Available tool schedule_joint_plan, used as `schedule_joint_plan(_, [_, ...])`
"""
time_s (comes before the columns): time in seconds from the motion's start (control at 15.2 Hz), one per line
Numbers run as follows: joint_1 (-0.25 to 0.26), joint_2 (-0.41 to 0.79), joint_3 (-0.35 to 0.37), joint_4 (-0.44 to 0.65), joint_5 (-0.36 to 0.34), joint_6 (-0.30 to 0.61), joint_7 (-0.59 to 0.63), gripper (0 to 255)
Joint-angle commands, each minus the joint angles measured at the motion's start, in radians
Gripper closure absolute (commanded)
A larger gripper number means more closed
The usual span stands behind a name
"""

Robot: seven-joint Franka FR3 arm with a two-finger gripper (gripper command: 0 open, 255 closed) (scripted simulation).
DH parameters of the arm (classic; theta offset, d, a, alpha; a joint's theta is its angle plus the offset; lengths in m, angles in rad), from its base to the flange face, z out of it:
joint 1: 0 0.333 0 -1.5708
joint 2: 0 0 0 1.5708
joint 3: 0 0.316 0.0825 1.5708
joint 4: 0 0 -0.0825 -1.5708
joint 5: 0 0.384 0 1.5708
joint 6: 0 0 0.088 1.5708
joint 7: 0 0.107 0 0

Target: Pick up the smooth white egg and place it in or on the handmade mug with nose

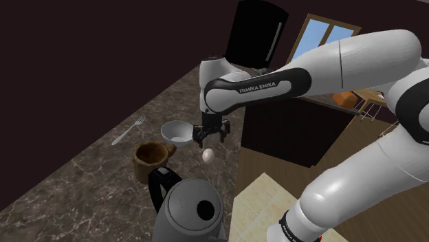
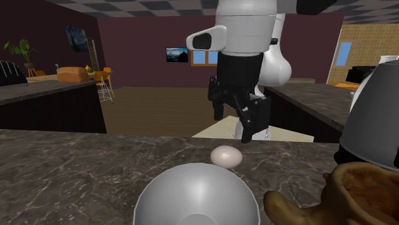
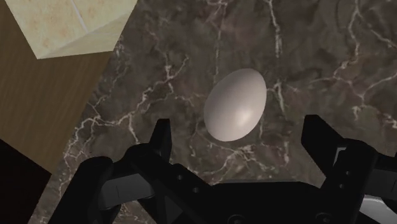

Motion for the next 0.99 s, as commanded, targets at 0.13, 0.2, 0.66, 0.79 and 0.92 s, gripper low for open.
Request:
schedule_joint_plan(0.13, [-0.011, 0.095, 0.025, 0.01, -0.038, 0.037, 0.11, 0])
schedule_joint_plan(0.2, [-0.011, 0.099, 0.025, 0.0, -0.04, 0.051, 0.111, 0])
schedule_joint_plan(0.66, [-0.014, 0.126, 0.025, -0.054, -0.054, 0.129, 0.122, 0])
schedule_joint_plan(0.79, [-0.014, 0.126, 0.025, -0.054, -0.054, 0.129, 0.122, 0])
schedule_joint_plan(0.92, [-0.014, 0.126, 0.025, -0.054, -0.054, 0.129, 0.122, 0])
